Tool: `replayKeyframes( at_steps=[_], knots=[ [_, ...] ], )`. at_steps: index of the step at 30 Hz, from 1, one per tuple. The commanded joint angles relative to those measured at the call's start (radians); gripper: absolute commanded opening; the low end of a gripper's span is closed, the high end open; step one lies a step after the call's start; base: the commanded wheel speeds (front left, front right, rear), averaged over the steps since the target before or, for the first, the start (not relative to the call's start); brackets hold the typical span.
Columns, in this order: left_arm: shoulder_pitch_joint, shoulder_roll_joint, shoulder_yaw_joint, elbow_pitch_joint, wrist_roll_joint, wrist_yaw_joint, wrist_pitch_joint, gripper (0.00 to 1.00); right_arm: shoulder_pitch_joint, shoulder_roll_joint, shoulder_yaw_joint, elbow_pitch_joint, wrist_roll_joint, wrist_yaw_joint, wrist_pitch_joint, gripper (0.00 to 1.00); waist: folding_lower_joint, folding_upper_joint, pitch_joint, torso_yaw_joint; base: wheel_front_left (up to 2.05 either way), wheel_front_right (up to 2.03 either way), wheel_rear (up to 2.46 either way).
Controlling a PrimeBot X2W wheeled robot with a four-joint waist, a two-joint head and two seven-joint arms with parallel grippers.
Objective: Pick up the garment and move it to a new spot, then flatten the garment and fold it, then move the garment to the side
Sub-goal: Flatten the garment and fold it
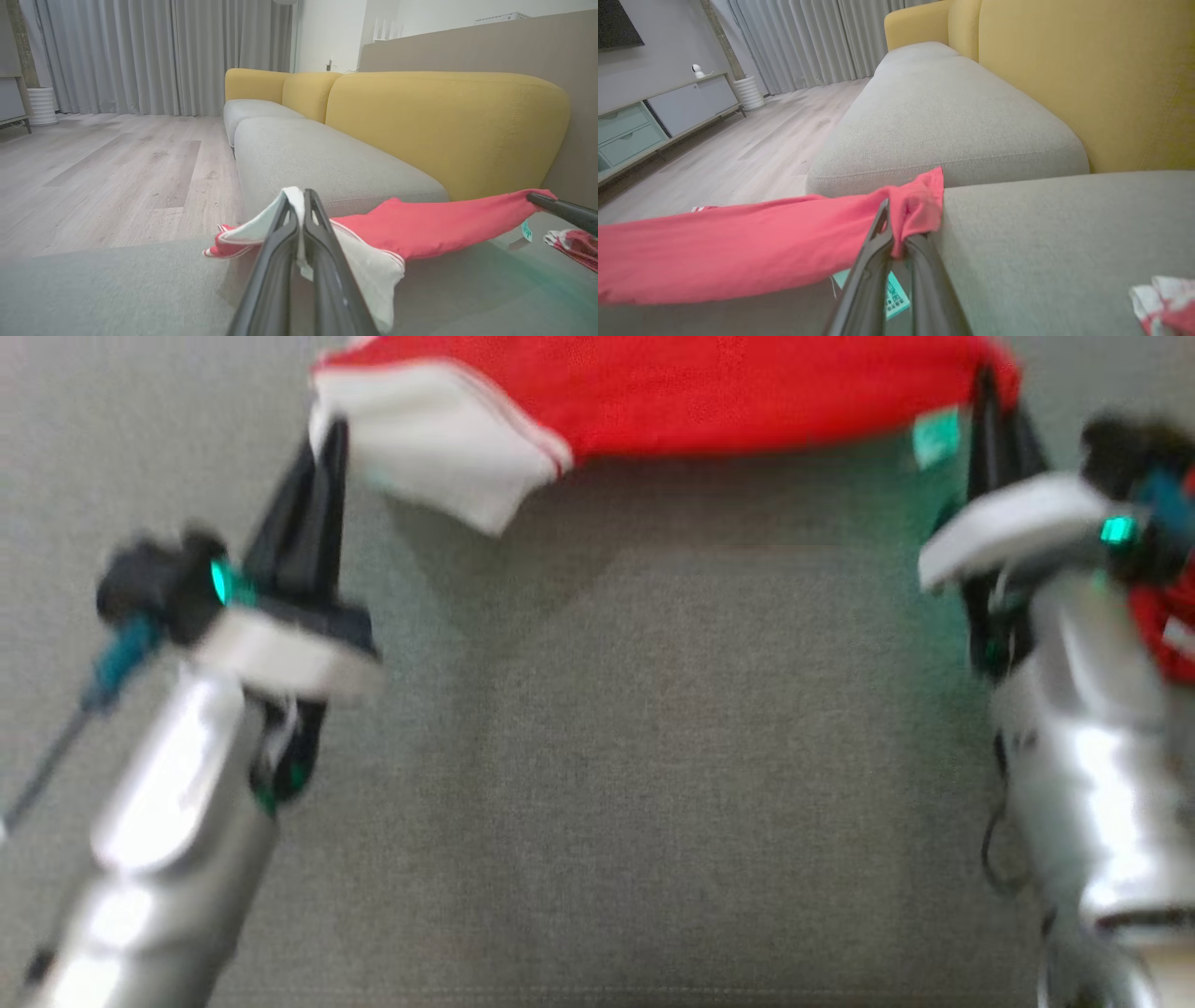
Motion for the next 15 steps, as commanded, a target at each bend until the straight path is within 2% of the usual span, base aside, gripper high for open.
replayKeyframes(
  at_steps=[1, 3, 7, 15],
  knots=[
    [0.026, 0.048, 0.037, -0.073, -0.002, 0.019, -0.003, 0.0, 0.056, 0.019, 0.03, -0.061, 0.02, 0.002, -0.011, 0.0, 0.0002, 0.0, -0.073, -0.001, 0.0, 0.0, 0.0],
    [0.066, 0.052, 0.039, -0.101, -0.01, 0.034, 0.003, 0.0, 0.093, 0.017, 0.036, -0.086, 0.028, 0.002, -0.011, 0.0, 0.0002, 0.0, -0.093, -0.002, 0.0, 0.0, 0.0],
    [0.232, 0.076, 0.042, -0.213, -0.025, 0.101, 0.027, 0.0, 0.247, 0.007, 0.051, -0.191, 0.035, 0.002, -0.011, 0.0, 0.0002, 0.0, -0.182, -0.004, 0.0, 0.0, 0.0],
    [0.544, 0.101, 0.018, -0.418, -0.052, 0.233, 0.098, 0.0, 0.595, 0.017, 0.001, -0.431, 0.051, 0.002, 0.039, 0.0, 0.0002, 0.0, -0.334, 0.011, 0.0, 0.0, 0.0]
  ],
)
